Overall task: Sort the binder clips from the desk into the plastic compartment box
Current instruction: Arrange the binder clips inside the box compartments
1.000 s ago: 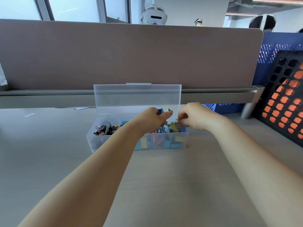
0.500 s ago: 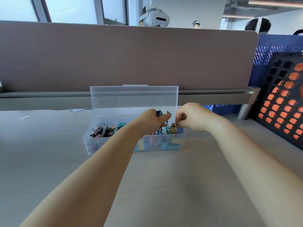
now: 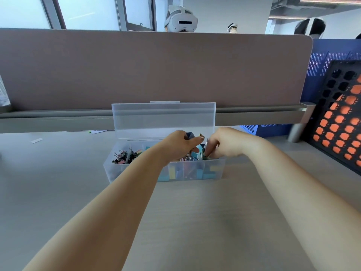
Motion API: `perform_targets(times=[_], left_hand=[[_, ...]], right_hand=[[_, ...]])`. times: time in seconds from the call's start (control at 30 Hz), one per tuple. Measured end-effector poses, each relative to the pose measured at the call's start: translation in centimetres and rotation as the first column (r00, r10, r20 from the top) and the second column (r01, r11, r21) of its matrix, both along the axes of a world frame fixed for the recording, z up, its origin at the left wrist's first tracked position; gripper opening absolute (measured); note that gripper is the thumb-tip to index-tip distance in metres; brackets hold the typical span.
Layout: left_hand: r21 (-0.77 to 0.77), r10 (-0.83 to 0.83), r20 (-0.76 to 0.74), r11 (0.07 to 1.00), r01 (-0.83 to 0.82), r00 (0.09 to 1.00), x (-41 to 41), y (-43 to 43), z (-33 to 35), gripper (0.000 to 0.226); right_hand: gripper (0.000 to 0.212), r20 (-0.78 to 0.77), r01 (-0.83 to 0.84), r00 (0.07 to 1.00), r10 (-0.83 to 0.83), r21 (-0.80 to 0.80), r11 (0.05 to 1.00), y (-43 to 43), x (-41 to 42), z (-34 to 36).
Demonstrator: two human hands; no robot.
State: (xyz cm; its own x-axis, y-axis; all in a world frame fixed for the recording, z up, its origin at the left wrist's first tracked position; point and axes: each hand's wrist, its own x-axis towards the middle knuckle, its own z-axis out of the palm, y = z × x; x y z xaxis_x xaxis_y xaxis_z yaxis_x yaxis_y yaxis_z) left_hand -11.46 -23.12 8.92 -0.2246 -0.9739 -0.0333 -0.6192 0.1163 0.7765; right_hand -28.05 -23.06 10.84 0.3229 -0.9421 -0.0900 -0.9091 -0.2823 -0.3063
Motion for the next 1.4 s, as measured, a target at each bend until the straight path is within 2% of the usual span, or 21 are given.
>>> perform_targets(times=[0.07,0.17,0.3,0.4,0.53,0.6,0.67,0.73,0.77,0.87,1.0,1.2,1.4], left_hand=[[-0.018,0.056,-0.003,0.998,-0.056,0.998,0.8,-0.1,0.1,0.046],[-0.054,0.122,0.069,0.992,-0.118,0.990,1.6,-0.5,-0.1,0.048],[-0.055,0.171,0.139,0.985,-0.165,0.975,1.3,-0.9,-0.3,0.051],[-0.133,0.186,0.246,0.979,-0.157,0.951,0.9,-1.4,-0.6,0.057],[-0.178,0.217,0.316,0.970,-0.167,0.923,0.8,-1.9,-1.4,0.052],[-0.179,0.219,0.285,0.969,-0.173,0.933,1.0,-2.0,-1.6,0.046],[-0.190,0.227,0.237,0.964,-0.184,0.945,1.4,-2.0,-1.6,0.030],[-0.196,0.220,0.188,0.963,-0.183,0.957,1.8,-1.9,-1.6,0.019],[-0.192,0.206,0.175,0.966,-0.172,0.963,2.0,-1.8,-1.7,0.020],[-0.156,0.140,0.203,0.982,-0.109,0.969,2.1,-1.4,-1.8,0.027],[-0.151,0.105,0.260,0.986,-0.067,0.960,2.0,-1.6,-1.9,0.025],[-0.163,0.141,0.357,0.983,-0.087,0.923,1.8,-1.3,-1.9,0.009],[-0.228,0.205,0.471,0.968,-0.105,0.858,1.0,-0.9,-1.5,0.022]], right_hand=[[0.017,0.128,0.021,0.992,-0.018,-0.025,0.999,0.1,-0.3,0.2],[0.015,0.344,0.051,0.939,-0.021,-0.081,0.995,-0.1,0.0,-0.1],[0.013,0.408,0.061,0.913,-0.008,-0.118,0.991,-0.9,1.3,-0.6],[0.020,0.371,0.070,0.929,-0.010,-0.149,0.986,-1.4,2.1,-0.8],[0.027,0.172,0.067,0.985,-0.029,-0.219,0.973,-1.9,2.4,-1.6],[0.030,0.096,0.053,0.995,-0.030,-0.246,0.968,-2.1,2.3,-2.2],[0.030,0.029,0.030,0.999,-0.023,-0.291,0.956,-2.2,2.4,-2.8],[0.021,-0.030,-0.018,0.999,0.010,-0.298,0.954,-2.2,2.5,-2.9],[0.017,-0.047,-0.040,0.999,0.027,-0.297,0.954,-2.1,2.7,-2.9],[0.020,-0.064,-0.039,0.998,0.019,-0.322,0.946,-2.1,3.1,-2.8],[0.029,-0.099,-0.029,0.995,-0.004,-0.332,0.943,-2.3,3.4,-3.0],[0.025,-0.046,-0.070,0.997,0.059,-0.296,0.953,-2.6,2.9,-2.9],[0.039,-0.118,-0.056,0.992,0.032,-0.203,0.978,-2.8,3.1,-3.1]])
